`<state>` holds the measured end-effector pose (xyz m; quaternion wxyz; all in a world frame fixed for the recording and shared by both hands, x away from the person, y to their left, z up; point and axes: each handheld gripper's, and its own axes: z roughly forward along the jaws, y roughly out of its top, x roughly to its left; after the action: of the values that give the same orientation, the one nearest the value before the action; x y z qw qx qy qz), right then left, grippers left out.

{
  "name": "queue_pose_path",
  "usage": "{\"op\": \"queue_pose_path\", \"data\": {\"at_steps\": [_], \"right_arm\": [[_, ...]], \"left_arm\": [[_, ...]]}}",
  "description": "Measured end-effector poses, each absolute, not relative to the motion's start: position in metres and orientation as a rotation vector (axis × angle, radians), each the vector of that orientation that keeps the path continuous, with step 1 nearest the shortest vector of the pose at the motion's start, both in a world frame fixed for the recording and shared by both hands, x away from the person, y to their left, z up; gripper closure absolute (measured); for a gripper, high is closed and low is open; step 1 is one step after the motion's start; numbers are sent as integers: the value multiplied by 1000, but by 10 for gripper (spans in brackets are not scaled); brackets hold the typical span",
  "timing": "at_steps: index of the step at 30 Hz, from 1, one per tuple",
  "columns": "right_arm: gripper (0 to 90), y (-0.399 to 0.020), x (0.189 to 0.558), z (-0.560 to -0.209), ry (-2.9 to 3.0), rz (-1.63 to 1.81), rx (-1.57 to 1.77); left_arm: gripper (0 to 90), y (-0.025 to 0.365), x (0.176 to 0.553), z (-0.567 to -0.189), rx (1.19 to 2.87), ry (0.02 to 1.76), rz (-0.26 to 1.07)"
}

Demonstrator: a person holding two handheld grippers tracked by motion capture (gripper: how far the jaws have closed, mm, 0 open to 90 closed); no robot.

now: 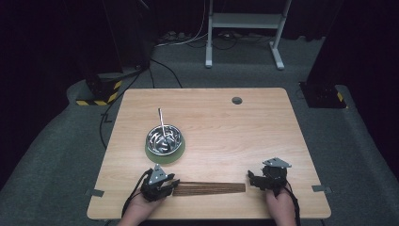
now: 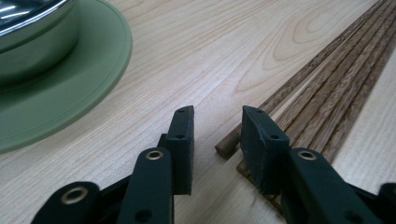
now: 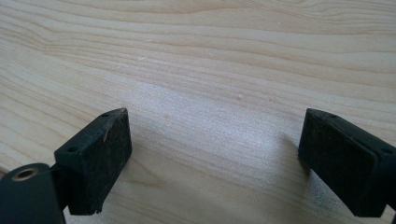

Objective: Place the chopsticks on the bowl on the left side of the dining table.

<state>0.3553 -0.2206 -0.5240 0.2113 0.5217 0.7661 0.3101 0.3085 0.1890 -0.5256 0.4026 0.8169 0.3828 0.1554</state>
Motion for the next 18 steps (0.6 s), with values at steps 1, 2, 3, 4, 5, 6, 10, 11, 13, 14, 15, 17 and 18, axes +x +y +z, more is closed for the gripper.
{"op": "queue_pose_path", "data": {"at_steps": [1, 2, 3, 4, 5, 6, 10, 11, 13, 14, 15, 17, 18], "right_arm": [[93, -221, 355, -524, 2127, 861, 1449], [93, -221, 355, -524, 2129, 861, 1449], [93, -221, 355, -524, 2128, 862, 1451], [93, -221, 355, -524, 2128, 862, 1451], [93, -221, 355, -524, 2128, 862, 1451], [93, -221, 355, -524, 2128, 862, 1451], [94, -221, 355, -524, 2128, 861, 1450], [93, -221, 355, -524, 2129, 861, 1450], [93, -221, 355, -524, 2128, 861, 1450], [93, -221, 355, -524, 2128, 861, 1450], [93, -220, 355, -524, 2129, 862, 1453], [93, -220, 355, -524, 2128, 862, 1455], [93, -220, 355, -524, 2128, 862, 1452]], "left_arm": [[657, 189, 308, -526, 2064, 967, 393], [662, 189, 309, -526, 2072, 972, 396], [666, 189, 309, -526, 2074, 968, 397], [670, 189, 309, -526, 2074, 968, 397], [672, 188, 308, -526, 2072, 977, 397], [672, 188, 308, -526, 2076, 976, 400], [694, 187, 309, -526, 2085, 967, 405], [703, 187, 309, -526, 2089, 959, 411], [711, 187, 309, -526, 2089, 960, 412], [721, 187, 309, -526, 2089, 961, 411], [730, 187, 309, -526, 2087, 963, 410], [763, 187, 309, -526, 2090, 958, 413], [773, 187, 309, -526, 2092, 958, 418]]}}
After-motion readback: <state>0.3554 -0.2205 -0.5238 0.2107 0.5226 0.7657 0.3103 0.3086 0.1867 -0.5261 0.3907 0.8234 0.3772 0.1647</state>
